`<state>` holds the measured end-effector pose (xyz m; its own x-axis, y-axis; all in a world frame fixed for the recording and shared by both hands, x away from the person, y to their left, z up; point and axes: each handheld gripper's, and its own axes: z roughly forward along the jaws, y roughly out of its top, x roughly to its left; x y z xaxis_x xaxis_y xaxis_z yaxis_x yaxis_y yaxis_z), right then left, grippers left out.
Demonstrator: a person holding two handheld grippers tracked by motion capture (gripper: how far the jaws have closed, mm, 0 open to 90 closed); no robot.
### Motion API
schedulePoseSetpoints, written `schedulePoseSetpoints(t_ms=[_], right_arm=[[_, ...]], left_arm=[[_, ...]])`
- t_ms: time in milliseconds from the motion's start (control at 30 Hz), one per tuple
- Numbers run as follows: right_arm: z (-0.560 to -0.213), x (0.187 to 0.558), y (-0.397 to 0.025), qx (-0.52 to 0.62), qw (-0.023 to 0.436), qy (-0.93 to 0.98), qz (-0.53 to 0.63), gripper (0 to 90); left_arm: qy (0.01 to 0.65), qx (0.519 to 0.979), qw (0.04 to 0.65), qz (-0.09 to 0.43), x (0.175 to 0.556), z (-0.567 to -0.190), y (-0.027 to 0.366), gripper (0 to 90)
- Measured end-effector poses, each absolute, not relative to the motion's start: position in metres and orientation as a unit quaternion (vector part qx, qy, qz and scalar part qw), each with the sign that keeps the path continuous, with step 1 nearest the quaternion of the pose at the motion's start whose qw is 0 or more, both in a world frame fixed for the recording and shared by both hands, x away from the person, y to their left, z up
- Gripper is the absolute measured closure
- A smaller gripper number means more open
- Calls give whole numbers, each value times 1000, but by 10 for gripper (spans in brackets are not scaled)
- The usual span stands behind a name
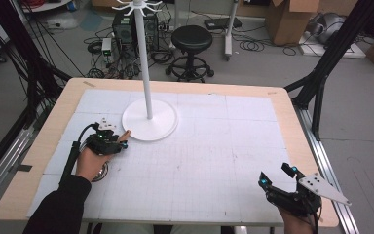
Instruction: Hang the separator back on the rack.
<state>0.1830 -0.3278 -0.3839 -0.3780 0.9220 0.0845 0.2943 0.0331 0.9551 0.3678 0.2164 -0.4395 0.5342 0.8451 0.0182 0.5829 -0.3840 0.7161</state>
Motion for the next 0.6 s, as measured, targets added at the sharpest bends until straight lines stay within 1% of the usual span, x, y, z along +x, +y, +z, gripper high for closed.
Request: schedulePoseSetpoints(t_ms=[200, 267, 400, 600], right_arm=[[-384, 184, -327, 466, 303, 652, 515, 159], [-384, 184, -327, 467, 303, 653, 514, 159], [-384, 184, -328, 468, 302, 652, 515, 160], [-384, 183, -328, 468, 301, 651, 516, 160]], left_arm=[[443, 808, 334, 197, 369, -439, 216, 564], [441, 809, 336, 197, 368, -439, 215, 586], [436, 812, 335, 198, 367, -439, 213, 657], [447, 807, 335, 191, 368, -439, 214, 669]])
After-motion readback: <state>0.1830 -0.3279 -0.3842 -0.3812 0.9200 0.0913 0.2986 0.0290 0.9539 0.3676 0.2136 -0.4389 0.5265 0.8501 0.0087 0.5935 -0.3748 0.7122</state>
